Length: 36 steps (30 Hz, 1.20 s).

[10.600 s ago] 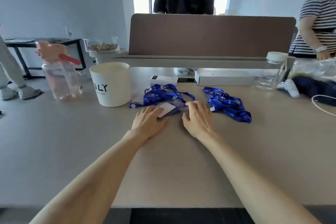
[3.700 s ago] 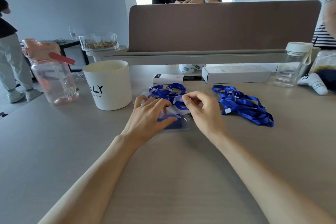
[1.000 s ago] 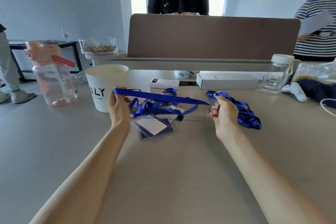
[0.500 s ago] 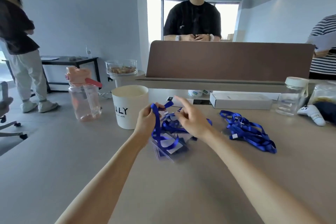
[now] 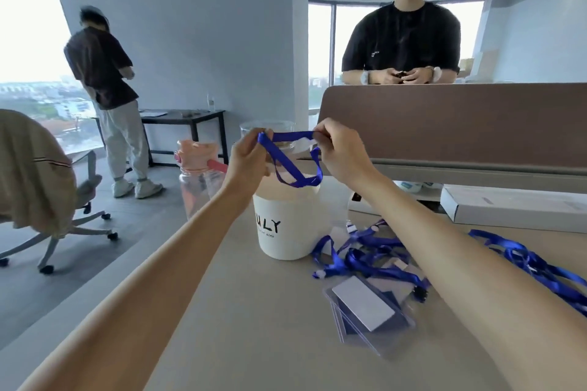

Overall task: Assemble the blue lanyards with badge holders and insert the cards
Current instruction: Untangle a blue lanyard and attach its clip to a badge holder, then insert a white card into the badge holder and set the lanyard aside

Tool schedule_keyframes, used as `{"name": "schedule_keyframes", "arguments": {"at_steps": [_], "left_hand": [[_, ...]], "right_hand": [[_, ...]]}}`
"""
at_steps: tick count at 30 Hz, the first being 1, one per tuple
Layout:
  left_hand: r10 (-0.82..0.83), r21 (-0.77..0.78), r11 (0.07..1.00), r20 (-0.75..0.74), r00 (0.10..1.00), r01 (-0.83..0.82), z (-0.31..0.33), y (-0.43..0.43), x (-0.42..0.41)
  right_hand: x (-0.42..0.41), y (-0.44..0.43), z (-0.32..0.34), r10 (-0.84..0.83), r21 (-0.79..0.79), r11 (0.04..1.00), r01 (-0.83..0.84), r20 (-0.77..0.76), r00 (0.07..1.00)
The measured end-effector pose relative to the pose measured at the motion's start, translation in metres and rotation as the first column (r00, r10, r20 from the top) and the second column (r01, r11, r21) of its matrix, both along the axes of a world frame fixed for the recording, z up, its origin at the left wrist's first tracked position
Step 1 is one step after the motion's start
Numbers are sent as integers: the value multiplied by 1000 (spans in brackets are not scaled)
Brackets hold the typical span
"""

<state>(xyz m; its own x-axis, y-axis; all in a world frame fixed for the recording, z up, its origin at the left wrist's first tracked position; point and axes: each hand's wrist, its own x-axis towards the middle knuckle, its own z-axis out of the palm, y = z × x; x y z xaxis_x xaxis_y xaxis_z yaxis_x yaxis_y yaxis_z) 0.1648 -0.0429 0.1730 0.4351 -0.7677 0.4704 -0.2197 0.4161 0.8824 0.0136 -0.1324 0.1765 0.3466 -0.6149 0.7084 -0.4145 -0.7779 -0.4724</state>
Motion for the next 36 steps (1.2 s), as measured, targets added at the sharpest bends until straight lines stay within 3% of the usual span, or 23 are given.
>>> {"name": "schedule_keyframes", "arguments": {"at_steps": [3,6,9,12,16,26,31,36], "left_hand": [[152,-61,986,-13,988,-152,-2,-11,22],[264,-8,964,126,956,-265,-6,-21,44],[139,202,945,461,877,-256,-12,-32,50],[-40,343,911,626,779,-228,-14,-42,44],[-131,419,874,691,711,-246,-13,-51,37],[-95,310,923,757,647,-227,-10,-39,-26],[-139,253,961,788,600,-109,-17,-30,-107],[-318,324,943,798,513,80,-37,-29,-206]], "right_hand": [[15,-22,7,-56,-84,995,58,30,998],[22,-38,4,-82,20,996,82,-4,997],[22,-40,-4,92,246,969,-32,-235,968],[20,-38,-10,207,313,947,-65,-444,872],[16,-39,-7,228,335,939,-78,-438,869],[-64,-8,-4,64,244,969,48,-432,900],[-149,18,-17,-64,229,953,197,-485,872],[-249,43,-43,-207,247,891,381,-526,825]]}}
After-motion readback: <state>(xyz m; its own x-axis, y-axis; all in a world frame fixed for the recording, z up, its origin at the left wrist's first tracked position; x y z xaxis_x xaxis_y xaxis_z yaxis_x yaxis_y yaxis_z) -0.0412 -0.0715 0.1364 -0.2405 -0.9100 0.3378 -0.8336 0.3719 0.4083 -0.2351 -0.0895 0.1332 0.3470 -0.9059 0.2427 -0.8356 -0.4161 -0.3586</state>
